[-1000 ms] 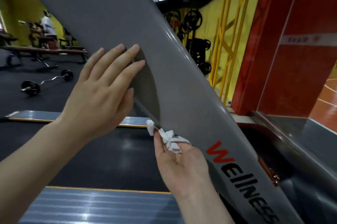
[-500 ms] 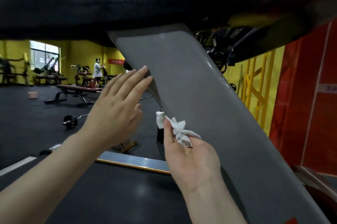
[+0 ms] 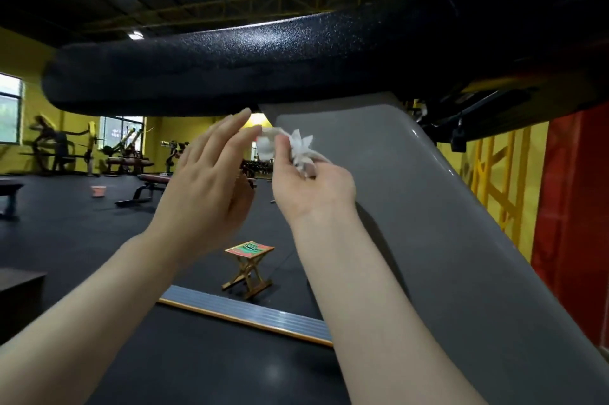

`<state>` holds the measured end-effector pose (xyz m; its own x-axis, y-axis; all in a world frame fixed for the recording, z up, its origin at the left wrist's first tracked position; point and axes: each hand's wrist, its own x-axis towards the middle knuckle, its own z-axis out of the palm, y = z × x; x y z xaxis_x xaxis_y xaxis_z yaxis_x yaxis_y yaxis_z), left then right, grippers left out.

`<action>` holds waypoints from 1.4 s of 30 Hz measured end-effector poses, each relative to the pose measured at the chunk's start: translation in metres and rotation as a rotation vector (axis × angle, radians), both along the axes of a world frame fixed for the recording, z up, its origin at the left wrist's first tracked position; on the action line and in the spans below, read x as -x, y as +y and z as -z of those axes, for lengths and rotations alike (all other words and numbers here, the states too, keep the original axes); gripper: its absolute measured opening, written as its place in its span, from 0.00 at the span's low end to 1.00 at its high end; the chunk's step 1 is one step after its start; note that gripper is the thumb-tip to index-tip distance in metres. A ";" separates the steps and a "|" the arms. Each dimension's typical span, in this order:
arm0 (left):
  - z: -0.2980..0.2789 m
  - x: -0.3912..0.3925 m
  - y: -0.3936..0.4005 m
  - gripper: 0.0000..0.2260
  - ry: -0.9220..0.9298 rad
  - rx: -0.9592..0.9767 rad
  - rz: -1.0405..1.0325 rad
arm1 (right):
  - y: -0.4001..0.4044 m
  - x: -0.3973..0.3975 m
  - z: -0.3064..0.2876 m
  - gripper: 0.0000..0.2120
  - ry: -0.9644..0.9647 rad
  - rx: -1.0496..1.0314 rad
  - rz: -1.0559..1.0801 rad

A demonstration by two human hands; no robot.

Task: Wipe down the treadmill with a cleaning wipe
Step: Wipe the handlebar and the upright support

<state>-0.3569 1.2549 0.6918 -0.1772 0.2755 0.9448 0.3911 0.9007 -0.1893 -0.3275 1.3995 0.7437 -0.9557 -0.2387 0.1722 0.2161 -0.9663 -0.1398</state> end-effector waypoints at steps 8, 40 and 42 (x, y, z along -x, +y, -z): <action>-0.012 -0.001 -0.019 0.29 0.031 0.043 -0.042 | -0.003 -0.009 -0.006 0.19 0.295 -0.199 0.110; -0.068 0.058 0.024 0.30 0.165 -0.292 -0.051 | 0.147 0.028 0.029 0.31 0.552 -2.341 2.050; -0.062 0.055 0.036 0.30 0.179 -0.258 -0.035 | 0.121 0.035 0.046 0.31 0.873 -2.461 2.196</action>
